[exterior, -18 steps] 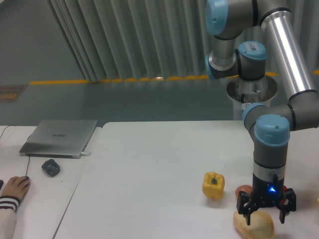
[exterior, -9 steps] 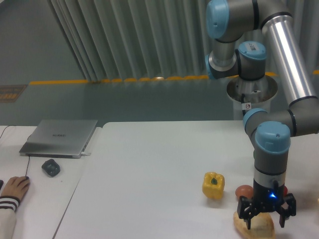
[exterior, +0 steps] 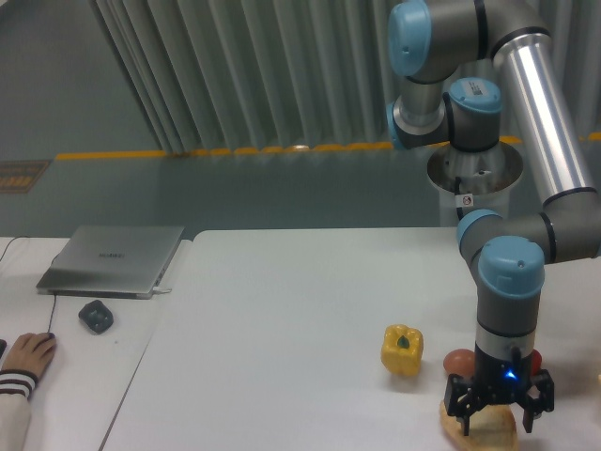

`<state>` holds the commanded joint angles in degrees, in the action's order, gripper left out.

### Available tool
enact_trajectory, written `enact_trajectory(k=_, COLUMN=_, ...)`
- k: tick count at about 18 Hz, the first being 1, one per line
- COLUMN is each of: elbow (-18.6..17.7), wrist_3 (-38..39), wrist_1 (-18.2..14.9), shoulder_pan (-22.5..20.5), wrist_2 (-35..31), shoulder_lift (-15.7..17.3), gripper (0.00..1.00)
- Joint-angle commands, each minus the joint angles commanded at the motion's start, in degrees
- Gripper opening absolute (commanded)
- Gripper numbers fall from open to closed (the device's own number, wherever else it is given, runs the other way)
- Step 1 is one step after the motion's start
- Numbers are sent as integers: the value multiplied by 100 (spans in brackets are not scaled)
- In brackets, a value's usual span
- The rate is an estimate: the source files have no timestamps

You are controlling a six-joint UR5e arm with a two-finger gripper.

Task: Place the triangular bread in the basket
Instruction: 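Close the gripper on the bread slice and lift it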

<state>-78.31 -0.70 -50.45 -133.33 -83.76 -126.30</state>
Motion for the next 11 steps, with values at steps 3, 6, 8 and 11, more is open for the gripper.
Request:
enact_trajectory(k=3, elbow=-9, wrist_3=-105, wrist_1=-9, shoulder_pan=0, wrist_2=9, shoulder_lift=26, gripper=100)
enact_trajectory(k=6, elbow=-70, wrist_3=-369, wrist_1=-9, shoulder_pan=17, wrist_2=-9, shoulder_lift=18, gripper=83)
enact_trajectory(k=8, elbow=-70, wrist_3=-369, wrist_1=-18, shoulder_pan=44, wrist_2=9, shoulder_lift=70, gripper=66)
enact_trajectory(k=11, elbow=-97, wrist_3=-387, wrist_1=-26, shoulder_pan=44, wrist_2=9, shoulder_lift=70, gripper=47)
